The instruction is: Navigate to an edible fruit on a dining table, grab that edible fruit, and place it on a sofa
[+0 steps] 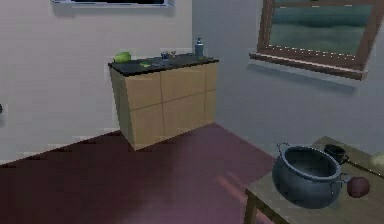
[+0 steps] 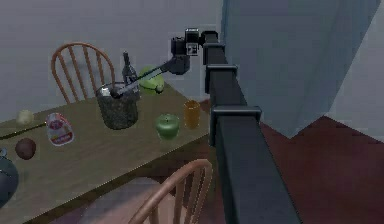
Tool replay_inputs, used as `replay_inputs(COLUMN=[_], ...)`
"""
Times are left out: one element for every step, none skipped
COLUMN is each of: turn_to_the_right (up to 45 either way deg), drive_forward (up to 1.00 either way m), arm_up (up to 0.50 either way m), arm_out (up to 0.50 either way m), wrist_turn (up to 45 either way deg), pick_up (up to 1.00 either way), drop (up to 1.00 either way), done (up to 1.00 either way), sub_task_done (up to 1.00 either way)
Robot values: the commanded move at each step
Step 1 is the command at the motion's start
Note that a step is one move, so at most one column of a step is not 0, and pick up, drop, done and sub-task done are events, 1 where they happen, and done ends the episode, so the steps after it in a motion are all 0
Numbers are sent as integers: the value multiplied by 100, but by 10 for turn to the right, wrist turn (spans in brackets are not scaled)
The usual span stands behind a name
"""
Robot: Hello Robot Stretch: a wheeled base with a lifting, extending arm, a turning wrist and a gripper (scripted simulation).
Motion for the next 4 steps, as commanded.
replay_inputs(turn_to_the_right=[0,0,0,450], drive_forward=[0,0,0,0], arm_up=[0,0,0,0], arm_out=[0,0,-44,0], wrist_turn=[-450,-120,0,0], pick_up=[0,0,0,0], drop=[0,0,0,0], done=[0,0,0,0], sub_task_done=[0,0,0,0])
